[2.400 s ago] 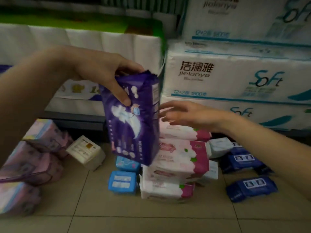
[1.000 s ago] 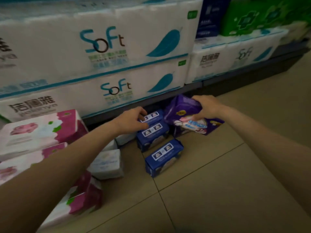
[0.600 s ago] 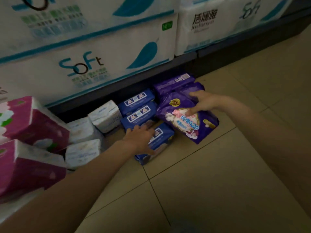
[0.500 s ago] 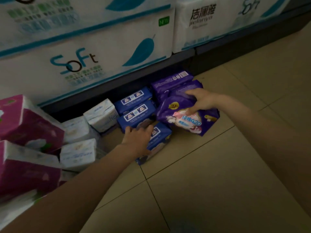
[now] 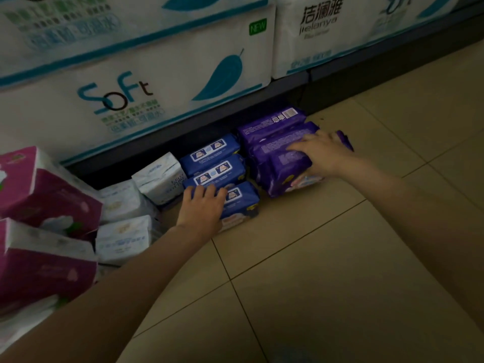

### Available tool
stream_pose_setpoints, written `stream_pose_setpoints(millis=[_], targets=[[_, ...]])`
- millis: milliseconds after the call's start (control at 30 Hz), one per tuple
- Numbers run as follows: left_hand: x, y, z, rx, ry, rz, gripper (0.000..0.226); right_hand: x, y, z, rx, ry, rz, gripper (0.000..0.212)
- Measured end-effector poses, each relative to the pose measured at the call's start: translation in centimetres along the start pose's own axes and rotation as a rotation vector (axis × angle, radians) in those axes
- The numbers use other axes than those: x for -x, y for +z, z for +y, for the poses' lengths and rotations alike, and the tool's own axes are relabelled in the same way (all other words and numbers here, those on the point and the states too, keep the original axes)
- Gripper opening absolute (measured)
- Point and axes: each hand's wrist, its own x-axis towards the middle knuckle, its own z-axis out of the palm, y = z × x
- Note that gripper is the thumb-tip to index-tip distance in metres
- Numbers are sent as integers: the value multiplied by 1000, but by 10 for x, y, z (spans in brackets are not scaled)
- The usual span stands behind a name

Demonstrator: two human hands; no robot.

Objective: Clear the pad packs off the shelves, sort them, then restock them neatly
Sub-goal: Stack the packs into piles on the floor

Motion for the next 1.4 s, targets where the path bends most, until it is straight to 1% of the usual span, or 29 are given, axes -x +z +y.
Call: stream_pose_setpoints(millis=[67, 167, 233, 300, 333, 400, 467, 533, 600, 667, 733, 800, 867, 933, 1000, 1033, 1067, 1133, 1167, 1200, 1267, 1333, 1400], targets=[[4, -1, 0, -9, 38, 47, 59, -1, 9, -9, 116, -28, 19, 74], [9, -8, -7, 0, 46, 95, 55, -3, 26, -20, 161, 11, -21, 68], [14, -18, -17, 16, 38, 130, 53, -4, 28, -23, 94, 54, -55, 63], [16, -31, -31, 37, 22, 180, 51, -5, 18, -27, -65, 84, 5, 59], [17, -37, -40, 57, 13, 233, 50, -6, 8, -31, -159, 98, 79, 57], [22, -57, -61, 94, 22, 395, 46, -8, -21, -47, -320, 99, 269, 52], [30, -80, -87, 154, 33, 583, 38, -6, -60, -74, -434, 38, 451, 46], [47, -110, -117, 181, 18, 664, 38, -3, -102, -111, -519, -67, 632, 42], [67, -143, -149, 223, 0, 744, 40, 2, -146, -152, -592, -215, 800, 40], [94, -174, -189, 233, -16, 876, 39, 11, -191, -199, -658, -349, 947, 39], [130, -203, -233, 221, -36, 1015, 38, 24, -234, -248, -698, -470, 1098, 35], [177, -231, -284, 190, -87, 1135, 36, 39, -278, -299, -679, -610, 1224, 33], [225, -255, -335, 168, -150, 1218, 35, 51, -326, -350, -604, -718, 1298, 29], [267, -275, -383, 152, -215, 1284, 34, 61, -373, -399, -551, -779, 1342, 25], [299, -293, -423, 143, -280, 1317, 33, 65, -414, -439, -492, -789, 1353, 23], [312, -300, -442, 145, -303, 1326, 33, 64, -431, -458, -459, -782, 1321, 25], [322, -307, -459, 147, -318, 1331, 33, 62, -447, -474, -430, -766, 1261, 27], [336, -319, -491, 146, -360, 1319, 31, 54, -475, -502, -394, -729, 1064, 33], [340, -323, -506, 154, -399, 1294, 30, 49, -488, -515, -379, -703, 960, 41], [345, -326, -520, 170, -445, 1262, 31, 44, -502, -528, -350, -677, 892, 51], [352, -328, -545, 188, -505, 1207, 40, 29, -527, -556, -260, -640, 838, 67], [356, -331, -568, 169, -536, 1142, 48, 11, -547, -582, -212, -584, 794, 75], [352, -333, -589, 130, -557, 1030, 52, -6, -556, -603, -208, -503, 733, 76]])
